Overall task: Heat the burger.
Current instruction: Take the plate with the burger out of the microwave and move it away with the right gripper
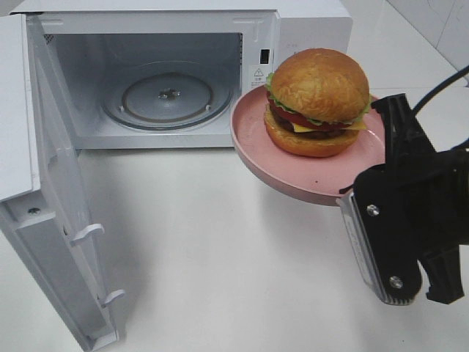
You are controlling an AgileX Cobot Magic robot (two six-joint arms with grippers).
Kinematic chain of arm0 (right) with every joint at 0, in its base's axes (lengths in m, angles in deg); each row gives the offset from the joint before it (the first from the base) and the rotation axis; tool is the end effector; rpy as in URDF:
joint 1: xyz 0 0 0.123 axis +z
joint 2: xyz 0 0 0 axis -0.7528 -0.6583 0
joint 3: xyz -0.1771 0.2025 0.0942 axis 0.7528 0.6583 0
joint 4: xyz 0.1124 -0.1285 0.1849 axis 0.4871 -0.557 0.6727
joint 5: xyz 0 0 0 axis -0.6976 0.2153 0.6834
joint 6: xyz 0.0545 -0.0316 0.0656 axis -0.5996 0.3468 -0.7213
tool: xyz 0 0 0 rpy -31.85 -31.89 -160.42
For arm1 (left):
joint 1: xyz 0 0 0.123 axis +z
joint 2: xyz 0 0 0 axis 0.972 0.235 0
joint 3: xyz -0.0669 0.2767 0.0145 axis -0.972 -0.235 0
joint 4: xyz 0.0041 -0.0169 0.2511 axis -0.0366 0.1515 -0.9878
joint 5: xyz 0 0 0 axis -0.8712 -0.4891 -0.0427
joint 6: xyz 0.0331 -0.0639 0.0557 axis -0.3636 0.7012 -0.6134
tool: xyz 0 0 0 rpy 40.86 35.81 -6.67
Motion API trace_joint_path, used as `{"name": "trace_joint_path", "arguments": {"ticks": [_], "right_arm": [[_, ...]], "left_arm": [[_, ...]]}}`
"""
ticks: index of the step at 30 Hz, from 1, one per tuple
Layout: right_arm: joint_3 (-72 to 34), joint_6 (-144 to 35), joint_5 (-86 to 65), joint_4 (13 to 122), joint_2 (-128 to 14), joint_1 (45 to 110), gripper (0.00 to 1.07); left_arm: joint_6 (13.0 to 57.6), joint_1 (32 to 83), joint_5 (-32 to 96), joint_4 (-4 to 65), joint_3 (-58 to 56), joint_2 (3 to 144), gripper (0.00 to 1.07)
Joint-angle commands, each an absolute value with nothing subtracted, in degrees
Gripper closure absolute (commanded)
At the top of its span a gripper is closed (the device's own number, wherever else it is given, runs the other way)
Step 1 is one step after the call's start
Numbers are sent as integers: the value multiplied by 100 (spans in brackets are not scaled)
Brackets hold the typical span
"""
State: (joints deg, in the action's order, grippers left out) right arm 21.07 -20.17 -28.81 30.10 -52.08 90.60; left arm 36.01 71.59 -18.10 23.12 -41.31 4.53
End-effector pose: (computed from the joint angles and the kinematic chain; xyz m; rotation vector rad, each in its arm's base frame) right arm 0.1596 0.1236 0.2223 -1.9651 1.2962 -0.4729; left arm -0.0101 -0.0093 0.2823 0.1489 2.0240 -0.1693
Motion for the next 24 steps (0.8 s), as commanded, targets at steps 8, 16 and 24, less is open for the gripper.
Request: {"name": "trace_joint_path", "arguments": {"ticks": [8, 16, 24], "right_arm": [[2365, -2401, -3534, 2832, -4280, 9043, 107], [2548, -2641, -4159, 2838, -3741, 9043, 107], [2571, -3123, -4973, 2838, -3598, 9043, 107]], "left_arm": [[3629, 7182, -1798, 2364, -4154, 349, 9], [3629, 7182, -1798, 2364, -4154, 349, 9], [3629, 7182, -1798, 2364, -4154, 349, 9]]}}
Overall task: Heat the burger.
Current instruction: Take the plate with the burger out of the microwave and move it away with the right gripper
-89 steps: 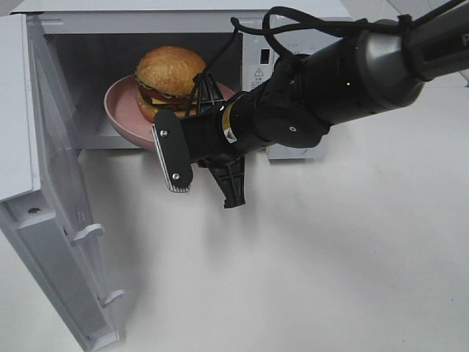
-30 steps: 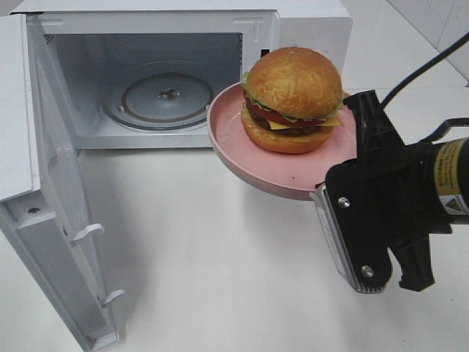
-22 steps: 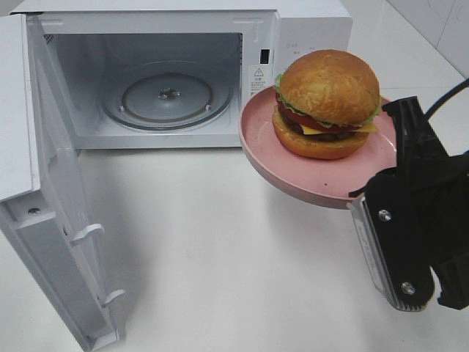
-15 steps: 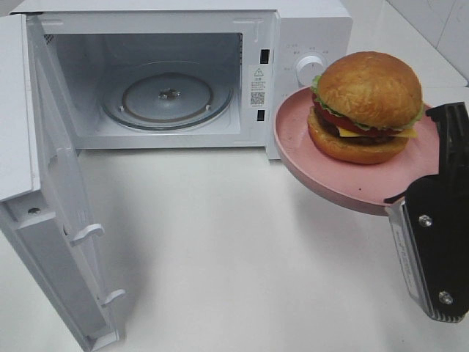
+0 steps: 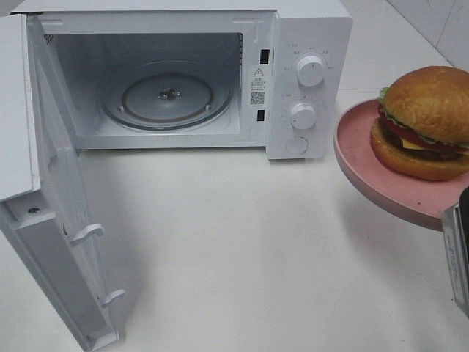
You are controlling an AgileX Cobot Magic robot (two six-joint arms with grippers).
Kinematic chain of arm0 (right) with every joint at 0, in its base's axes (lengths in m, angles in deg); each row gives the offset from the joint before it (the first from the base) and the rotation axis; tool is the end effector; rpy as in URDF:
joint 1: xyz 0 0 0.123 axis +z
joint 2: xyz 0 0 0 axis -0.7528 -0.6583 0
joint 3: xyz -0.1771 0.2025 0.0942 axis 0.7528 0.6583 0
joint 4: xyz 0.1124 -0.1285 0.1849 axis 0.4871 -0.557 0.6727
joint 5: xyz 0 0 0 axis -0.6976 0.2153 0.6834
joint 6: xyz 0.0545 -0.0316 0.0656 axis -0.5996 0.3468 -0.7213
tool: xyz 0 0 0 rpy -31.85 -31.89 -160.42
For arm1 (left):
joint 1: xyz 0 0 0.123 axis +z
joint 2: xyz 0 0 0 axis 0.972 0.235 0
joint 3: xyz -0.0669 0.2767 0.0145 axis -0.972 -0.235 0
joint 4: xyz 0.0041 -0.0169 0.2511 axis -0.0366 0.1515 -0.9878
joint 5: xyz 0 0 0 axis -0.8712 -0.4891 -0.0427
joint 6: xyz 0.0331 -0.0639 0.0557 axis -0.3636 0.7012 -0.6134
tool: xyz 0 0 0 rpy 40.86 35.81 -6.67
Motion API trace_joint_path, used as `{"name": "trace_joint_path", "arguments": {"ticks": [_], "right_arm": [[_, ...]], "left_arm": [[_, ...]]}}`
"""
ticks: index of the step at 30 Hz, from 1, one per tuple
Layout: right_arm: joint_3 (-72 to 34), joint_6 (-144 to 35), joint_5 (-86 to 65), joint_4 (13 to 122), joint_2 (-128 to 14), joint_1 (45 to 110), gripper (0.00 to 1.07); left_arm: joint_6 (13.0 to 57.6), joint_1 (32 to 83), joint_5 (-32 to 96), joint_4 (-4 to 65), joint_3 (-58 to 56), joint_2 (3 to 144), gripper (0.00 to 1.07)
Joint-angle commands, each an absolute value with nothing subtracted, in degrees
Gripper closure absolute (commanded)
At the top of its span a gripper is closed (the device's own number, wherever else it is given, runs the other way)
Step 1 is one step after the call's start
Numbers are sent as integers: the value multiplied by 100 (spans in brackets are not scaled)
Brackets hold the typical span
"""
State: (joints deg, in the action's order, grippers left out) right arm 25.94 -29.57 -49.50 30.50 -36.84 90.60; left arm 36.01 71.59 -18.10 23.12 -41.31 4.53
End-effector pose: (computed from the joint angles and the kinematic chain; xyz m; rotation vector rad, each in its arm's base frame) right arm 0.1242 0.0683 0.2269 -1.8169 1.6566 -0.5843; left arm -0.0101 -0.0093 0.2823 0.1489 2.0240 -0.1693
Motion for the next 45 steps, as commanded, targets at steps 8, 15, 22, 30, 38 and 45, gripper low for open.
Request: {"name": "trace_joint_path", "arguments": {"ticks": [8, 15, 22, 30, 38, 45], "right_arm": [[2571, -3667, -5271, 2827, -3598, 9043, 107], [2571, -4658, -5735, 2489, -3598, 9043, 107], [2571, -5775, -6164, 2334, -3701, 9043, 106], [2468, -6824, -6640, 2231, -4096, 9043, 106], [2290, -7895, -6898, 2139, -4721, 9043, 106], [2004, -8680, -7041, 2082, -5254, 9043, 106]], "left_arm": [[3629, 7182, -1798, 2364, -4154, 349, 9], [3629, 7182, -1798, 2364, -4154, 349, 9], [3629, 7182, -1798, 2364, -4154, 349, 9], [3629, 7182, -1798, 2364, -4154, 349, 9], [3629, 7182, -1798, 2364, -4154, 349, 9], [3629, 7182, -1798, 2364, -4154, 349, 9]]}}
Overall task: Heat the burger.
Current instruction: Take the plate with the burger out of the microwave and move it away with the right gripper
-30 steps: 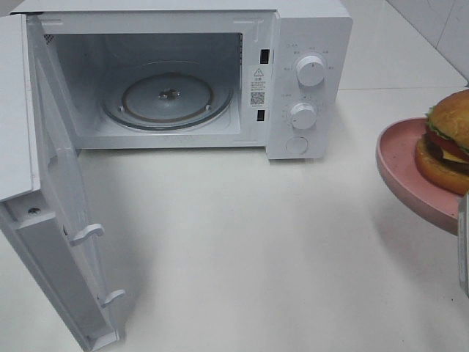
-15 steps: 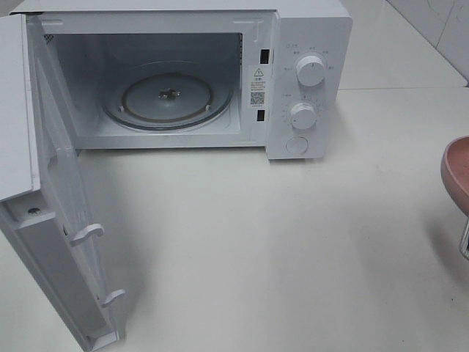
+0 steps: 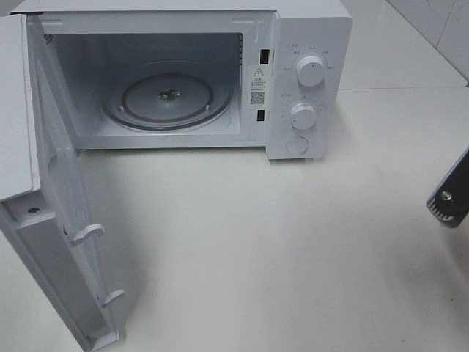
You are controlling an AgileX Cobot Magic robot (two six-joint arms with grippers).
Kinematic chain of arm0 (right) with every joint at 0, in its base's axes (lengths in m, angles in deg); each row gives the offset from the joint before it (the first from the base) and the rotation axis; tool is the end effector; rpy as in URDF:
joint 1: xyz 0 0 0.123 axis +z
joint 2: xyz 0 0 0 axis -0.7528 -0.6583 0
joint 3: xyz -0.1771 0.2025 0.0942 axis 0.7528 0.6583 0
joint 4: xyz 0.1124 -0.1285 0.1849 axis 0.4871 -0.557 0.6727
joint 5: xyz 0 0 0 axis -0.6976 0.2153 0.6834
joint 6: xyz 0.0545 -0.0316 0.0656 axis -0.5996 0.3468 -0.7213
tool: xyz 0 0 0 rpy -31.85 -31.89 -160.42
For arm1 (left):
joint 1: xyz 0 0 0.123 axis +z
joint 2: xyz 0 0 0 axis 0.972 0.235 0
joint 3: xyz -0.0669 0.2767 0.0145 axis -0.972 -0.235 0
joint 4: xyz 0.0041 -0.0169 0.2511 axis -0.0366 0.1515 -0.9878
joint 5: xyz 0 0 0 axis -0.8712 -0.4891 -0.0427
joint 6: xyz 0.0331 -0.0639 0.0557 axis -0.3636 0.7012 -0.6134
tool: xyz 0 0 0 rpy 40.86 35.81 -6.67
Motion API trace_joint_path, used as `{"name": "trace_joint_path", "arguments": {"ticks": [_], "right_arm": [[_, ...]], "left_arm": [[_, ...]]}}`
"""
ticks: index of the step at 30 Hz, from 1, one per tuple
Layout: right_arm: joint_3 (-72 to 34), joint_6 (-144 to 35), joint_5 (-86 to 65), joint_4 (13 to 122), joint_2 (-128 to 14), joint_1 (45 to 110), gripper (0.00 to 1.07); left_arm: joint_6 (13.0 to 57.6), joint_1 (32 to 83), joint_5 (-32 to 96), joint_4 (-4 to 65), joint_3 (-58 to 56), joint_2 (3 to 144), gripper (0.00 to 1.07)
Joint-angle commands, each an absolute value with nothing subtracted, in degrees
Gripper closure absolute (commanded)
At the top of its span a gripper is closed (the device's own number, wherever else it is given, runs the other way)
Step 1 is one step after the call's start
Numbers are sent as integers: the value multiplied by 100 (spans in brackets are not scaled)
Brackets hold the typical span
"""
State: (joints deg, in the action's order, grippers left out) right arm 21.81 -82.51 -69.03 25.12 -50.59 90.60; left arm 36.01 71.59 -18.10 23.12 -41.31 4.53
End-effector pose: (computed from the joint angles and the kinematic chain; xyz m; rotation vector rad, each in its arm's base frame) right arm 0.1432 0.0606 0.2100 -0.9523 2.4886 -0.6588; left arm -0.0101 -0.0093 0.2823 0.1489 2.0240 -0.1693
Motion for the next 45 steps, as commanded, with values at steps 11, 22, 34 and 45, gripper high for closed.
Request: {"name": "trace_joint_path", "arguments": {"ticks": [11, 22, 34, 45], "right_arm": [[1522, -9763, -7230, 2082, -6423, 9043, 106], [1316, -10376, -7287, 1944, -7253, 9031, 105], [1316, -11110, -7087, 1486, -8073, 9031, 105], [1316, -11310, -6451, 1509, -8760, 8407, 104]], "left_arm": [[3629, 7182, -1798, 2364, -4154, 349, 9], [3629, 7182, -1798, 2364, -4154, 349, 9], [3629, 7182, -1798, 2364, -4154, 349, 9], [3629, 7182, -1798, 2364, -4154, 349, 9]]}}
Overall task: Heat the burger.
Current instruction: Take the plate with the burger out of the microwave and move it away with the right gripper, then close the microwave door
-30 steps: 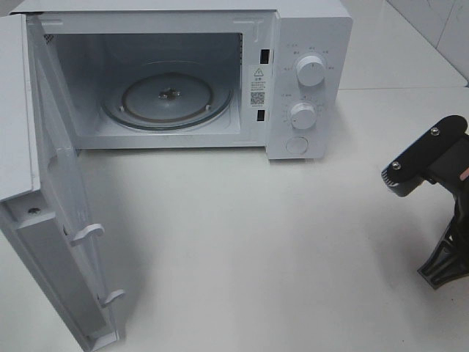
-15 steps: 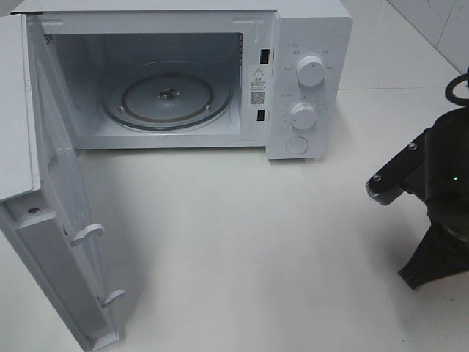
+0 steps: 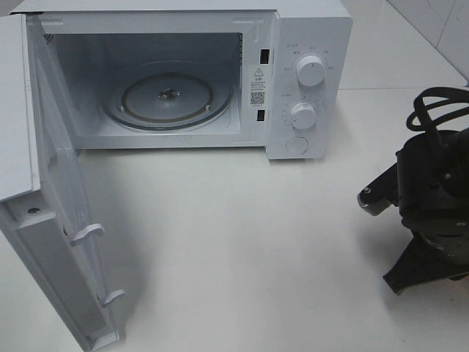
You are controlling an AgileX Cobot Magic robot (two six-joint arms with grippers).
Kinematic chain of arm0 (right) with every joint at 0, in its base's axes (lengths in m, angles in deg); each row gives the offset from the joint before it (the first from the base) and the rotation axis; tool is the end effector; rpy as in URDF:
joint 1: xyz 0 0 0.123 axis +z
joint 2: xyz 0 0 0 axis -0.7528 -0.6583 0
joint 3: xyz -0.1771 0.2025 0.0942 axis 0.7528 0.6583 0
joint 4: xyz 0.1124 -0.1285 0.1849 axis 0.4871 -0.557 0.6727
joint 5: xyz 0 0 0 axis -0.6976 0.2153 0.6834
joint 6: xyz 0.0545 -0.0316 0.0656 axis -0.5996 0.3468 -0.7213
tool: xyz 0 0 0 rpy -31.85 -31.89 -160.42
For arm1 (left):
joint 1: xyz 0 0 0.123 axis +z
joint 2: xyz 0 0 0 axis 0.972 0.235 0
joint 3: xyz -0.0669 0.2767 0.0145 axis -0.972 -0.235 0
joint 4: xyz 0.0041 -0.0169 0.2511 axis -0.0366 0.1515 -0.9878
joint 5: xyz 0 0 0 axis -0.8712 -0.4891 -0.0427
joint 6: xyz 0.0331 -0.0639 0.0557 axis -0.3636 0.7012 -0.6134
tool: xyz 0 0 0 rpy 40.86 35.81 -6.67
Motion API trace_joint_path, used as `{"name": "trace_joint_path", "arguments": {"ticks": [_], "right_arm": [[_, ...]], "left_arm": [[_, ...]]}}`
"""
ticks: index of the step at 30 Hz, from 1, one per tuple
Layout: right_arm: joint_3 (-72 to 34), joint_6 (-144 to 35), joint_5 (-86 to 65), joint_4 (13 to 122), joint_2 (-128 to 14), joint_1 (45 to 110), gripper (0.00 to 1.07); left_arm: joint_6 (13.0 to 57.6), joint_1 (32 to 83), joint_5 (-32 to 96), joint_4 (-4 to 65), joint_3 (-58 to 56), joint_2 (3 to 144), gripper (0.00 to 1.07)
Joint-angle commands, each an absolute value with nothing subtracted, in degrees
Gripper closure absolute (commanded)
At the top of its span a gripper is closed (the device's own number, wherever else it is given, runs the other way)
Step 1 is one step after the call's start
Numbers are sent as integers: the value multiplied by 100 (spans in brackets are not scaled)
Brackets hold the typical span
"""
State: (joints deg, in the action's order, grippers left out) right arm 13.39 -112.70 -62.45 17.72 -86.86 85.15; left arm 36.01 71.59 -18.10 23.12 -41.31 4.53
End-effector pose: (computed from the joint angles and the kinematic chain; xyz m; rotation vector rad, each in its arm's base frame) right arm 0.2125 0.0917 0.1214 -0.5385 2.7666 -0.8392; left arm -0.0101 -0.0093 0.2823 0.1489 2.0240 -0.1693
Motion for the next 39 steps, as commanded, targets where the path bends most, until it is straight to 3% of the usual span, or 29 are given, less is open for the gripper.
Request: {"name": "trace_joint_path", "arguments": {"ticks": [1, 12, 17, 19, 22, 24, 30, 39], "right_arm": [[1316, -11310, -6365, 1497, -8881, 8303, 104], [1316, -11305, -6067, 1446, -9431, 8017, 97], [1316, -11305, -6055, 1503, -9459, 8017, 86], [1316, -11264, -6073, 1549, -9459, 8040, 73], [1316, -11264, -6073, 1566, -9459, 8046, 71], [1316, -11230, -6067, 1709, -9287, 8046, 63], [1293, -11196, -6015, 1927, -8714, 8046, 62], [1041, -10044, -5918, 3096, -7322, 8046, 62]], "left_arm": [[3629, 7182, -1798, 2364, -4154, 349, 9], [3629, 7182, -1798, 2364, -4154, 349, 9], [3629, 7182, -1798, 2364, -4154, 349, 9], [3629, 7182, -1798, 2364, -4154, 349, 9], [3629, 7182, -1798, 2364, -4154, 349, 9], [3629, 7182, -1798, 2364, -4154, 349, 9], [3629, 7182, -1798, 2364, -4154, 349, 9], [3629, 7182, -1798, 2364, -4154, 349, 9]]}}
